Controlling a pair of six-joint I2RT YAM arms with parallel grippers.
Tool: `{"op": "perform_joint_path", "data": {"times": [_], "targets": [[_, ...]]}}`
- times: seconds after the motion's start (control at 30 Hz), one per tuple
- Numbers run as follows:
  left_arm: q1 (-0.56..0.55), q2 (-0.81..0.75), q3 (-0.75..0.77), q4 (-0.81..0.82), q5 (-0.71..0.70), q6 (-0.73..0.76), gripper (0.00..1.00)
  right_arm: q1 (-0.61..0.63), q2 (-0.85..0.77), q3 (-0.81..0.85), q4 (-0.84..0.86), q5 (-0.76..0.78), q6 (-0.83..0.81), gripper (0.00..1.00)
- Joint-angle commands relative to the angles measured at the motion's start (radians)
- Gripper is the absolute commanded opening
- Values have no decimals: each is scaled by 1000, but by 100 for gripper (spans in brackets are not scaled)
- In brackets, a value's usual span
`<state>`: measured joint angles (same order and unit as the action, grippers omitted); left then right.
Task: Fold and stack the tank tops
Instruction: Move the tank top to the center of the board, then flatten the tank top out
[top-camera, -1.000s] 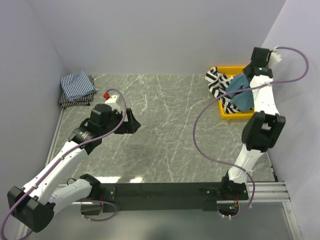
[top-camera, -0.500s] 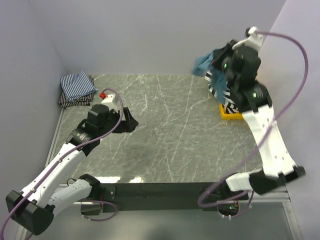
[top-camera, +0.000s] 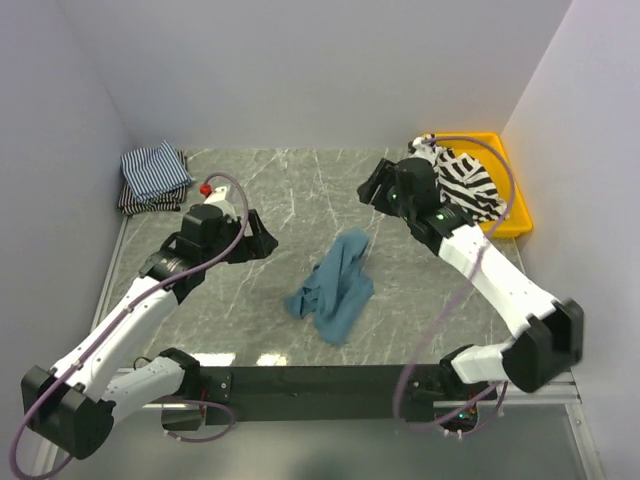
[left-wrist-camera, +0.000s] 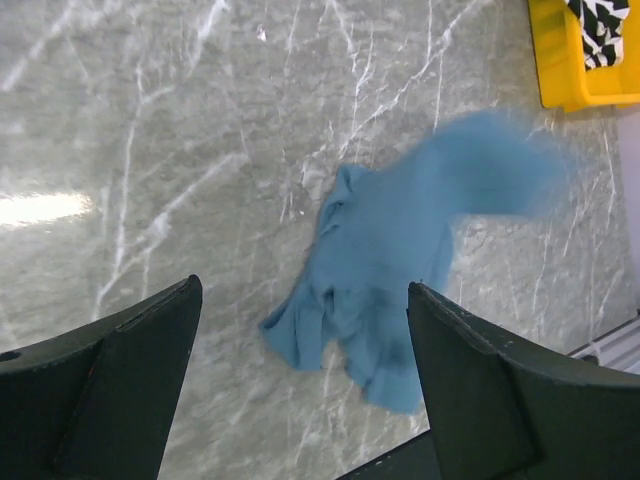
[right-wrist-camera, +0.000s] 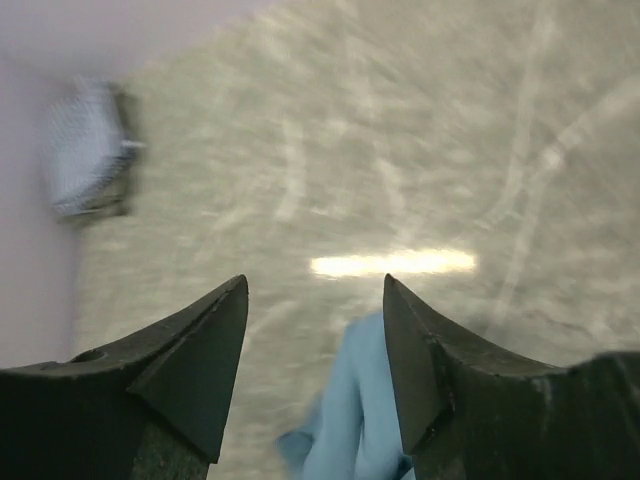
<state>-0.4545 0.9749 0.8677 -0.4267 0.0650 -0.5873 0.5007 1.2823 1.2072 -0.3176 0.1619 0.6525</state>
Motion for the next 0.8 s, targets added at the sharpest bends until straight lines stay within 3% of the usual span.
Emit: {"op": "perform_joint_path", "data": {"times": [0.0,0.07,0.2,0.4,0.53,0.77], "targets": [[4,33,-33,51,36,-74,89,-109,63,-58,67,-91,55,64],[4,50,-59,62,27,-101,89,-100,43,-90,69,-52,47,65],[5,41,-194,132,51,-219,85,48,-30,-171,34,45,79,64],[-27,38,-369,282,168,-259,65,255,-207,-501,9,151,281,54],[-218,31,-406,321,101,-281,61,401,-320,-613,-84,188,392,50],[-322,73,-424,382,64,-364,52,656,-154,-543,-179,244,495,42]]}}
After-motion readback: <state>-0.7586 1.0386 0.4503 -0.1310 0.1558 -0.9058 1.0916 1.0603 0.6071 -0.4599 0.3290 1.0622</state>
